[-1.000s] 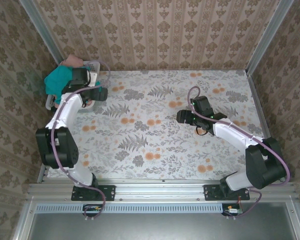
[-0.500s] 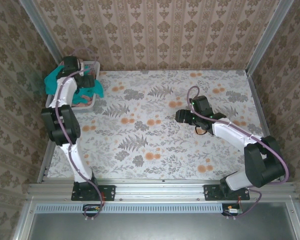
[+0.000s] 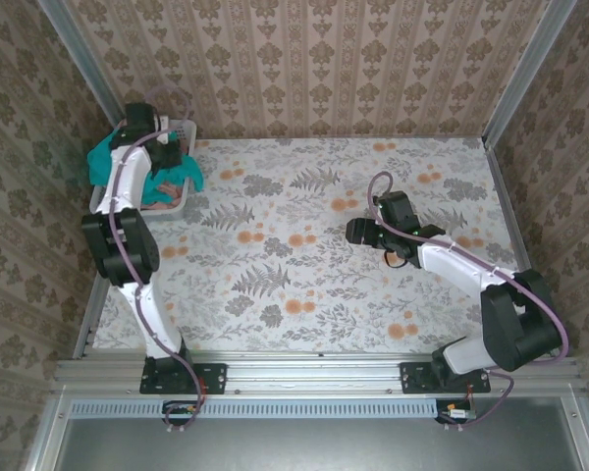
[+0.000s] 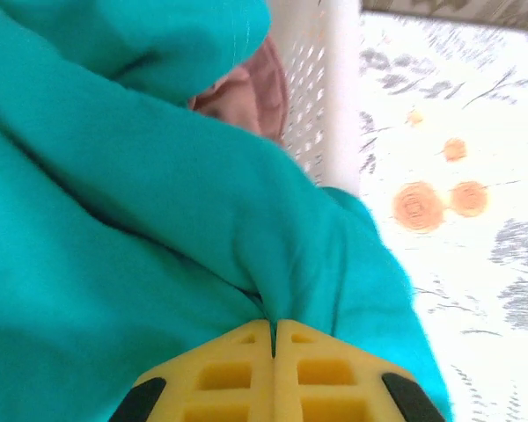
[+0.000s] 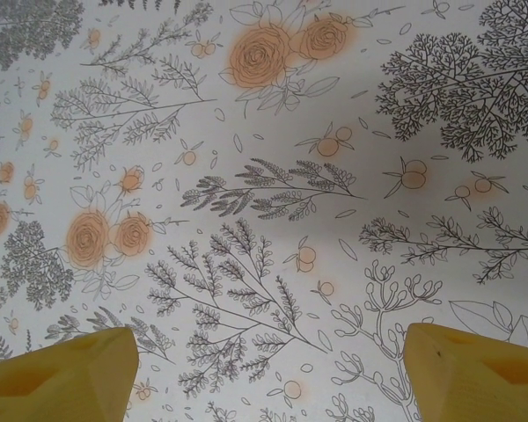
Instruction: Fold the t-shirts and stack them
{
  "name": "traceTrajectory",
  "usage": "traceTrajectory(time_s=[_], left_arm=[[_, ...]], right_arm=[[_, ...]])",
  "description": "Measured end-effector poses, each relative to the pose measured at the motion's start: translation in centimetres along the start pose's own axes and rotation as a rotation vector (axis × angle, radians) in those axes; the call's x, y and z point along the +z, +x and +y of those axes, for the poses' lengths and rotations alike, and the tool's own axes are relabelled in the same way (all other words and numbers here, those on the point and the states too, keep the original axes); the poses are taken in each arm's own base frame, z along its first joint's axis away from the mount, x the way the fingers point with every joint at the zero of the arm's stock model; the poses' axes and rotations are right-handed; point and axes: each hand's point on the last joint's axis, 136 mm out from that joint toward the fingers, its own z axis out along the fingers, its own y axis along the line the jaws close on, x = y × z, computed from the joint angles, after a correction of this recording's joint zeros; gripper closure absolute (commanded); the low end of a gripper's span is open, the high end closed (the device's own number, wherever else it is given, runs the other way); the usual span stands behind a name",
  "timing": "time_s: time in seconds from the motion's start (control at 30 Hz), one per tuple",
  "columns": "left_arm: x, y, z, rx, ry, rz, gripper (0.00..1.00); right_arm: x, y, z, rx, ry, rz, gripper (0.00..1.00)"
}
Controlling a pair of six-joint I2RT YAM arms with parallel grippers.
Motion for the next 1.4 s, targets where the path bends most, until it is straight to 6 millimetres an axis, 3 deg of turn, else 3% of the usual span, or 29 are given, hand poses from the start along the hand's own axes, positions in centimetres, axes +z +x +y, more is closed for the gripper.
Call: traceTrajectory(time_s=[0.1,0.2,0.27,0.37,0.43,0.6,0.67,0.73,0.8,0.87,0.97,1.0,1.03,1.07,1.13,1.23,1.3,1.4], left_arm=[[-6.0,-3.1,-1.4,0.019,0.01,-0.125,1.0],[-13.8,-6.8,-3.9,0.067,0.022,-0.307,1.0],[-19.0,-8.6,-7.0,0.124,0.054,-0.424,1.0],[-26.3,-10.1,-13.7,0.244,0.161,-0.586,1.0],[-30.9,-10.2,-19.4,0.351,0.274,-0.685,1.0],[-39.1,-7.5,-31.3,0.57,0.518,-0.832,1.0],[-41.1,-6.2,-34.5,0.62,0.598,-0.863,1.0],[-41.7,-5.0,-36.5,0.652,0.647,-0.865,1.0],[-41.1,-4.4,-37.4,0.656,0.661,-0.845,1.0],[-39.1,-4.4,-37.2,0.625,0.648,-0.807,1.0],[-31.7,-4.5,-34.2,0.508,0.565,-0.679,0.93],[-28.3,-4.2,-32.2,0.448,0.525,-0.621,0.81],[-24.4,-3.5,-29.5,0.377,0.475,-0.556,0.6],[-21.2,-2.7,-27.0,0.316,0.429,-0.501,0.48],[-13.5,0.1,-20.2,0.151,0.305,-0.358,0.36],[-5.7,7.0,-11.4,-0.049,0.145,-0.14,0.32],[-3.5,11.2,-8.7,-0.115,0.092,-0.038,0.27],[-3.2,15.4,-8.6,-0.137,0.092,0.044,0.22]], right_arm=[[-0.3,-0.2,0.1,-0.001,-0.005,-0.008,0.2],[-1.0,-0.7,0.5,-0.003,-0.016,-0.03,0.2],[-1.5,-1.3,0.8,-0.005,-0.027,-0.047,0.2],[-2.4,-2.3,1.5,-0.01,-0.049,-0.08,0.2],[-3.2,-3.0,2.0,-0.013,-0.066,-0.103,0.21],[-5.8,-4.3,3.5,-0.021,-0.134,-0.162,0.21],[-7.3,-4.8,4.1,-0.027,-0.166,-0.2,0.21],[-9.1,-5.3,4.6,-0.033,-0.197,-0.245,0.21],[-10.6,-5.6,4.9,-0.037,-0.219,-0.284,0.21],[-11.6,-5.7,5.0,-0.04,-0.233,-0.309,0.21],[-11.9,-5.5,4.9,-0.042,-0.236,-0.317,0.21],[-11.6,-5.4,4.8,-0.043,-0.229,-0.312,0.21],[-11.2,-5.3,4.6,-0.042,-0.219,-0.304,0.21],[-10.7,-5.2,4.4,-0.042,-0.207,-0.293,0.21],[-9.0,-4.5,3.8,-0.038,-0.178,-0.245,0.21],[-6.5,-2.7,2.8,-0.032,-0.133,-0.158,0.2],[-5.5,-1.4,1.9,-0.027,-0.104,-0.112,0.2],[-4.4,0.5,0.3,-0.015,-0.042,-0.051,0.2]])
